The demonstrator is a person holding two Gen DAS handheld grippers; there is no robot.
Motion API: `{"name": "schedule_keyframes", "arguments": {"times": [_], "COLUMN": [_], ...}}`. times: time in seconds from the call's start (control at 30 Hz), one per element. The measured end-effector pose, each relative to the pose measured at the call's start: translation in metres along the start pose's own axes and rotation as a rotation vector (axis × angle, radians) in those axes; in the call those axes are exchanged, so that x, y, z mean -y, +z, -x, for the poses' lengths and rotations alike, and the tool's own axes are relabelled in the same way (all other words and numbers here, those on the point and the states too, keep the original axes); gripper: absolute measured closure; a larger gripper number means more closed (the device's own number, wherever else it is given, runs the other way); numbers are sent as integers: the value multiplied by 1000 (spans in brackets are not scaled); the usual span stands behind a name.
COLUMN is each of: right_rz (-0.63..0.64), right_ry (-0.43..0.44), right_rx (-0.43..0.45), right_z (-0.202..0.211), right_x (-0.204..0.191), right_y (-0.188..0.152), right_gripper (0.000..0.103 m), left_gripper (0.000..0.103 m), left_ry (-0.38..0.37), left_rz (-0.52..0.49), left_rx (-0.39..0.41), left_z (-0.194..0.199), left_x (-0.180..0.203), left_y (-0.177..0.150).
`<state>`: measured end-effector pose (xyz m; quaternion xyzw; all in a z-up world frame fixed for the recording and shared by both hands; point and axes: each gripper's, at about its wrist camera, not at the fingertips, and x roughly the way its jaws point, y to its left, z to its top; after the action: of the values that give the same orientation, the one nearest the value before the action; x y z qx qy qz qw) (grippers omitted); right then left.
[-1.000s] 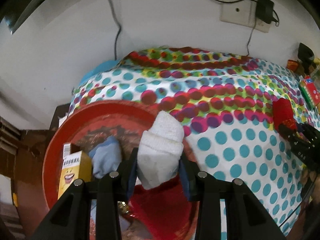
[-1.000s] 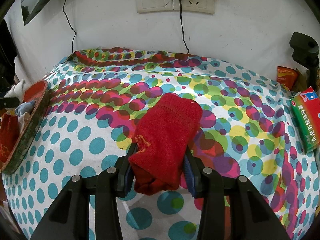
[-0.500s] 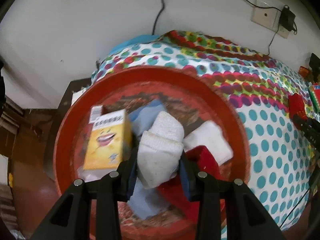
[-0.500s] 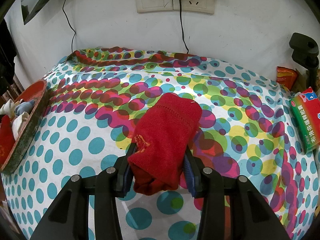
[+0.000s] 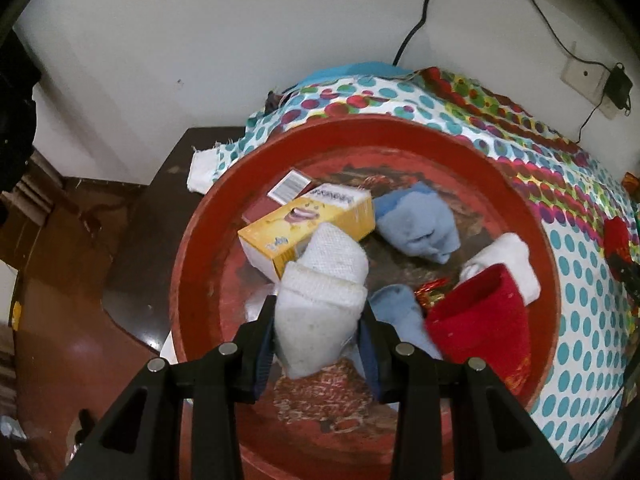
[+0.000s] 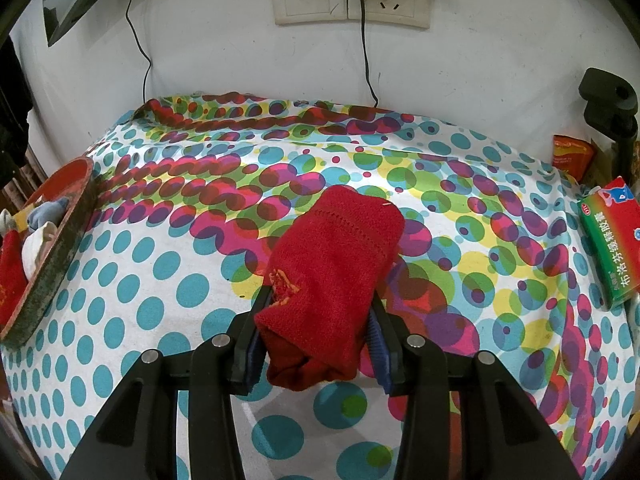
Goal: Organize objects
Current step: 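Carry the white sock ball onto the red tray and open the left tool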
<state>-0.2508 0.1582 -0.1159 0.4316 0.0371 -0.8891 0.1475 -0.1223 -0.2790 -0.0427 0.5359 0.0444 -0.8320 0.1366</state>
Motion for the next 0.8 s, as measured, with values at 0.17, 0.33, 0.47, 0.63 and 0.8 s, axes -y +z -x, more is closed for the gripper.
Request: {"name": "schedule_keyframes", "arguments": {"times": [0.17,0.33,0.47,0.63,0.8], "right_rz": [0,2,1,6,17], "right_ry": [0,-7,-19,-24,-37], "right_rx": [-1,-1,-4,-4,-4], "right_z": [0,0,0,-1,-1], "right_x": [-1,-1,1,0,1], "right_y": [1,1,0,0,-1], "right_gripper": [63,61,57,56,56], "left_gripper": [66,63,59,54,54], "left_ry": [2,-7,4,-3,-1], "left_rz": [21,17,38,82,89], "left_rx": [-9,2,-12,13,40], "left_z": [-11,-15,-14,-4,11], "left_x": [-7,-9,-13,-22,-26], "left_y": [-5,-10,-13,-22,-28]}}
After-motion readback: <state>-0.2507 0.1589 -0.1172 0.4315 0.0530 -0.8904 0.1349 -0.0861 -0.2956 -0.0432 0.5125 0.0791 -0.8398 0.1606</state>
